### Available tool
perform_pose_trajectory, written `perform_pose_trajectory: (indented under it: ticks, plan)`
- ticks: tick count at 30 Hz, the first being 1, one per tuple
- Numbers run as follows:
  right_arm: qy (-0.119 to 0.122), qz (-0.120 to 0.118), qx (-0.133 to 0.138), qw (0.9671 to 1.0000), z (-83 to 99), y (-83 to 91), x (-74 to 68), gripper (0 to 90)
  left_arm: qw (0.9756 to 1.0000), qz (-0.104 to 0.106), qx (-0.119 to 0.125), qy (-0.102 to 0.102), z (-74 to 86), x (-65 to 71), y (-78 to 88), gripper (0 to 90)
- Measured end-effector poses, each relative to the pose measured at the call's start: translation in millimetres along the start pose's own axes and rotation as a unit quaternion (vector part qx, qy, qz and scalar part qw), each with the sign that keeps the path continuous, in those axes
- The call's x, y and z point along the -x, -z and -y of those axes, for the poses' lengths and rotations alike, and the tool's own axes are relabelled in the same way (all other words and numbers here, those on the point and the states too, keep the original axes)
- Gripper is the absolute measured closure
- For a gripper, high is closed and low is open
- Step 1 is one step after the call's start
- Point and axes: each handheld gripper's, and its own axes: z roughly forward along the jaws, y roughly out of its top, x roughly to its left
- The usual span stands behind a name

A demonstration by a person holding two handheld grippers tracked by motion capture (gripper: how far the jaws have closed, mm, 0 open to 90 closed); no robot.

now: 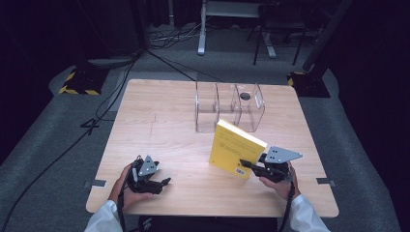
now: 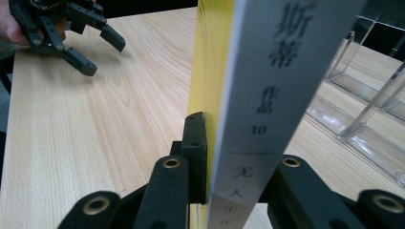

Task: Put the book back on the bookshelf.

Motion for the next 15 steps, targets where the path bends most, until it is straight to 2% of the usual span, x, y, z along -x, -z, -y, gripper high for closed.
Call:
perform_pose_trajectory:
  ticks: [2,8,13,15]
  plan:
    - [-0.004,0.005,0.000,1.0000,0.4,0.8,0.8,76.0,1.0000,-0.003,-0.009,0.000,1.1,0.0,-2.7,22.5]
    - [-0.012,0.023,0.001,0.9997,2.5,4.1,4.8,76.4,0.9998,0.001,-0.011,0.014,2.4,-3.3,-3.4,17.7]
    - [-0.015,0.040,0.003,0.9991,4.2,7.1,7.6,76.5,0.9993,0.012,-0.012,0.034,4.3,-8.6,-3.9,16.5]
    - [-0.019,0.048,0.002,0.9987,4.8,8.9,9.4,76.5,0.9991,0.006,-0.014,0.039,4.8,-10.8,-3.4,15.8]
